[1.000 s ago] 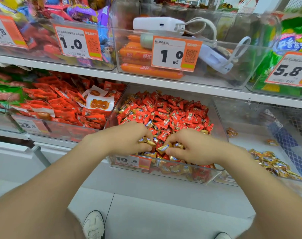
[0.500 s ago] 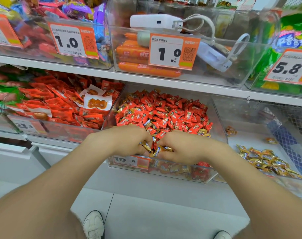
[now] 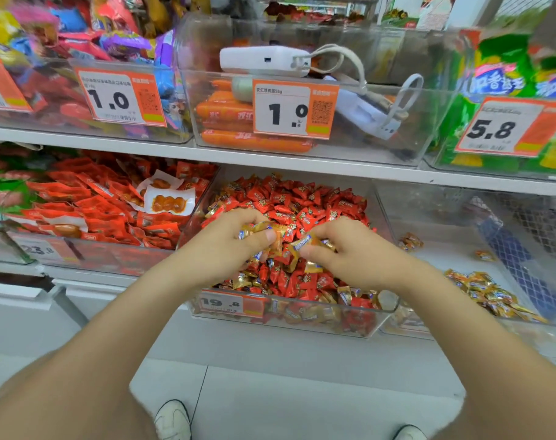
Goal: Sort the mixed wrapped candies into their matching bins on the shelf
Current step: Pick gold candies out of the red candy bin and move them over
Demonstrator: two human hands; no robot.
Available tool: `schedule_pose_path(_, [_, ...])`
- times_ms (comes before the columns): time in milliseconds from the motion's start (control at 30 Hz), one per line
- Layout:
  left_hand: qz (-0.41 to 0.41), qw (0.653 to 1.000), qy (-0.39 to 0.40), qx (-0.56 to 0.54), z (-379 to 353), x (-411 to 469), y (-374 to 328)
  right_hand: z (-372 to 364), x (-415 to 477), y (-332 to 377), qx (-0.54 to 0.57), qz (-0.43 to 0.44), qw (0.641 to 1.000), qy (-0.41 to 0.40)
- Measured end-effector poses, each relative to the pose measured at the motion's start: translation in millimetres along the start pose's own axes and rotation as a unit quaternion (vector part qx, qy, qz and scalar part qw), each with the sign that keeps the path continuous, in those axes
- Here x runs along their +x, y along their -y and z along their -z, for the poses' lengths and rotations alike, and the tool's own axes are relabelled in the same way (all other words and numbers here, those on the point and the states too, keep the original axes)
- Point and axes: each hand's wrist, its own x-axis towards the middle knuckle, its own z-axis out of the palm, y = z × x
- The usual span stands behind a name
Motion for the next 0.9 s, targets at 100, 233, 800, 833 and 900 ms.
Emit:
schedule_pose_path(100, [0.066, 0.986, 0.042, -0.15, -26, -6, -19, 31, -34, -19, 0.2, -0.119, 0.971, -0.059])
schedule_pose_path(233, [0.068, 0.966, 0.105, -0.225, -73, -14, -50, 57, -82, -75, 0.275, -0.235, 0.921, -0.144])
schedule_pose_path(800, [0.02, 0.927, 0.213, 0.309, -275, 96, -135, 77, -176, -237, -0.097, -0.373, 0.916, -0.112])
schedule_pose_path(833, [0.028, 0.905, 0.242, 0.35, -278, 101, -135, 75, -176, -236, -0.105, -0.394, 0.91, -0.077])
schedule_pose_path(900, [0.044, 0.883, 0.26, 0.389, -282, 113, -127, 72, -172, -237, -0.108, -0.425, 0.899, -0.003])
